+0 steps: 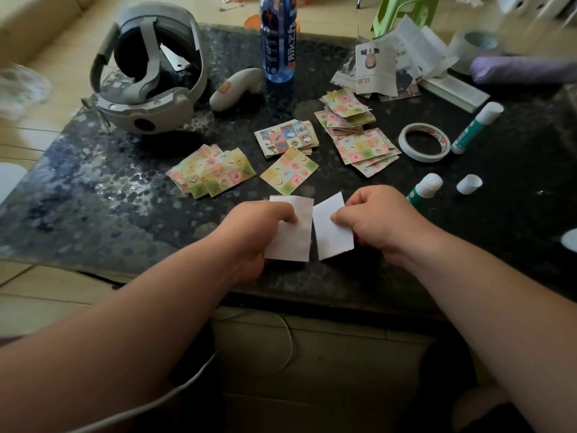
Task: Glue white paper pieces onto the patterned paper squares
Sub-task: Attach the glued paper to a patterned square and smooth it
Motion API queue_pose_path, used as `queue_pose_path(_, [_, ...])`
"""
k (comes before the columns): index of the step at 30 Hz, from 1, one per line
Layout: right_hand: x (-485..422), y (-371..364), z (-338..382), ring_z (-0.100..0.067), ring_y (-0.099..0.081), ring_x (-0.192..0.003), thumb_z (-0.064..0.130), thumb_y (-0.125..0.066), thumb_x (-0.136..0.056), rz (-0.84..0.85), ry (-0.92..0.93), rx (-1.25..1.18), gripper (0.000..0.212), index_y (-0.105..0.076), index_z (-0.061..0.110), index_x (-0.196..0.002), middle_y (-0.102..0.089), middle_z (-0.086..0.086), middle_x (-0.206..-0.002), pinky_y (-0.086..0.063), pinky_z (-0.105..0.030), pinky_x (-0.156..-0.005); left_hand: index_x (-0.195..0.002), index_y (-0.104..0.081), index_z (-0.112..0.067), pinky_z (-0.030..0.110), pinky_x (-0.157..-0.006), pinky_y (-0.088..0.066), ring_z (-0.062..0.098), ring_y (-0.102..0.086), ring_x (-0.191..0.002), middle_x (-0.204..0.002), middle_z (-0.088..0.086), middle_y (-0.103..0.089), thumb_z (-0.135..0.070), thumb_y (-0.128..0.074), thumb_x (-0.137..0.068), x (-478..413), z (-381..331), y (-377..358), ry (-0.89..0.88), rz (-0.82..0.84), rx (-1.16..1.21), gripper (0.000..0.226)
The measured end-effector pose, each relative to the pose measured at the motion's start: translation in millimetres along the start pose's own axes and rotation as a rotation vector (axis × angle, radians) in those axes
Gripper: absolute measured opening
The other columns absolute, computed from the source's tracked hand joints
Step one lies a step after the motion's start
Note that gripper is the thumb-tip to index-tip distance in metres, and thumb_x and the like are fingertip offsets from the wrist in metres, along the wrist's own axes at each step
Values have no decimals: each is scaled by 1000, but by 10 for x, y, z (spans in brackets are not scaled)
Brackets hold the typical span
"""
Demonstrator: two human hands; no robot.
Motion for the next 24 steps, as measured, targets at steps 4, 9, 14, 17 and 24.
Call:
queue_pose_path(4, [135, 69, 27, -19, -44, -62, 13, -70, -83, 11, 67, -95, 41, -47, 18, -49, -45, 0, -56, -34, -33, -59, -98, -68, -11, 62, -86, -57, 42, -70, -98, -111, 21, -70, -1, -77, -73, 2, -51, -23, -92, 37, -29, 28])
queue_pose_path(9, [241, 132, -84, -45, -65, -103, 2, -56, -84, 84, -58, -560, 19, -64, -12, -94, -66, -33, -112, -55, -49, -85, -120, -61, -22, 56, -85, -59, 41, -69, -104, -125, 21, -62, 1, -79, -68, 50, -75, -130, -143, 135, 64, 59])
queue_pose_path(14, [326, 179, -75, -37, -67, -98, -5, -47, -89, 145, -92, -797, 22, -60, -1, -106, -59, -26, -108, -61, -45, -81, -117, -61, -22, 49, -82, -58, 36, -69, -101, -129, 24, -61, 6, -66, -86, 97, -49, -215, -90, 184, 152, 43])
queue_pose_path(17, [349, 149, -98, -36, -61, -95, -4, -47, -86, 175, -110, -830, 22, -60, 1, -102, -58, -20, -104, -53, -46, -87, -104, -66, -8, 51, -83, -58, 38, -71, -95, -117, 23, -70, 0, -65, -89, 124, 1, -243, -50, 189, 110, 17])
queue_pose_path(24, [381, 172, 90, -25, -68, -111, 12, -56, -59, 71, 113, -480, 9, -57, 10, -50, -74, -1, -107, -53, -59, -100, -76, -78, -13, 57, -88, -59, 39, -73, -98, -99, 17, -76, -11, -78, -84, 199, -19, -336, -188, 221, -110, 9])
Point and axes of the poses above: each hand's wrist, its own x-axis away from the middle knuckle, its own y-axis out of the back of the hand, z = x × y, the point moved 6 cm from there along -x, towards the middle knuckle
